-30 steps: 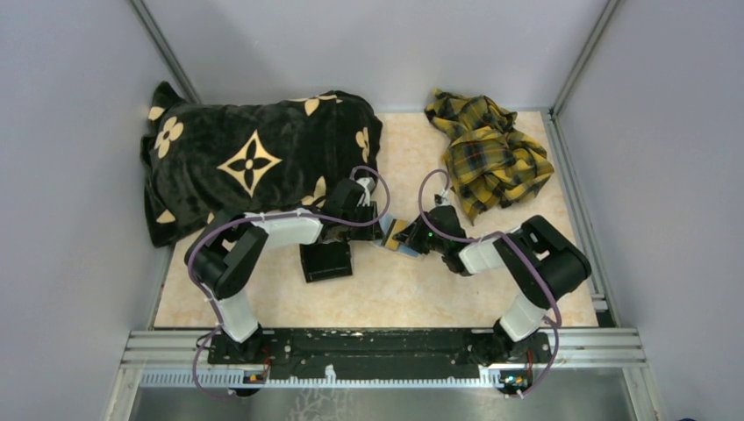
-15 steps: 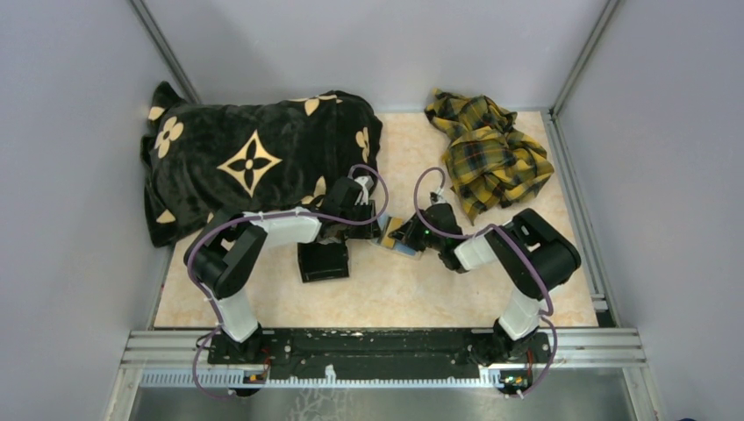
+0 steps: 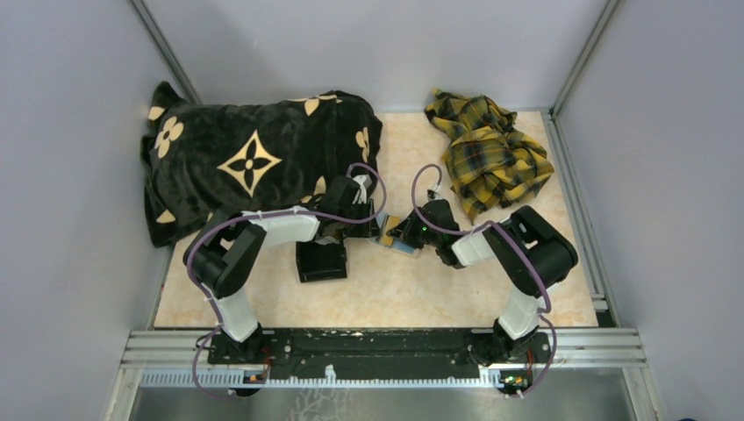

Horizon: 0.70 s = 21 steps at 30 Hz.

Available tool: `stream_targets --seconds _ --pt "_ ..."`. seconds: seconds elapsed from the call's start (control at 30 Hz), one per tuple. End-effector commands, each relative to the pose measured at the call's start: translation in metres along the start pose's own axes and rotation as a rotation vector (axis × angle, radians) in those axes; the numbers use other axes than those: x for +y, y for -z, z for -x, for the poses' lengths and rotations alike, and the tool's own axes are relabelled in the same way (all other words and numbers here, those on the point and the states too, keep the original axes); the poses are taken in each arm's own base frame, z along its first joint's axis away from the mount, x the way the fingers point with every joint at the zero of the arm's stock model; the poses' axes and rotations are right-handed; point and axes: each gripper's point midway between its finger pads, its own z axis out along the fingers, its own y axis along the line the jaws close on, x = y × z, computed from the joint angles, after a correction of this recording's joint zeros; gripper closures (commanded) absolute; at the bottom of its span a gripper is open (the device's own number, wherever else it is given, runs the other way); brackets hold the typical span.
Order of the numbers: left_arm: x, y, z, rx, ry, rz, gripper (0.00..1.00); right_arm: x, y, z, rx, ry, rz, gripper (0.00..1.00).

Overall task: Put the credit cards into the card holder
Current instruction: Insert the credit card into the card holder.

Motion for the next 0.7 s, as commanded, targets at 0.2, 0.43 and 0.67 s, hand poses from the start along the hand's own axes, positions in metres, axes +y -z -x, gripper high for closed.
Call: stream_targets --seconds 0.2,0.43,0.67 --pt "-0.022 0.001 -0.007 0.044 0.001 -0.107 0.60 -0.023 -0.012 -0.018 0.063 0.039 -0.117 1.00" --pt "-0.020 -0.003 -0.014 0.075 0.001 -0.120 0.59 -0.030 -0.014 -0.022 0.083 0.044 -0.139 0.89" --pt "-0.012 -0.012 -0.022 0.103 0.014 -0.097 0.71 -0.039 -0.008 -0.016 0.069 0.087 -0.210 0.70"
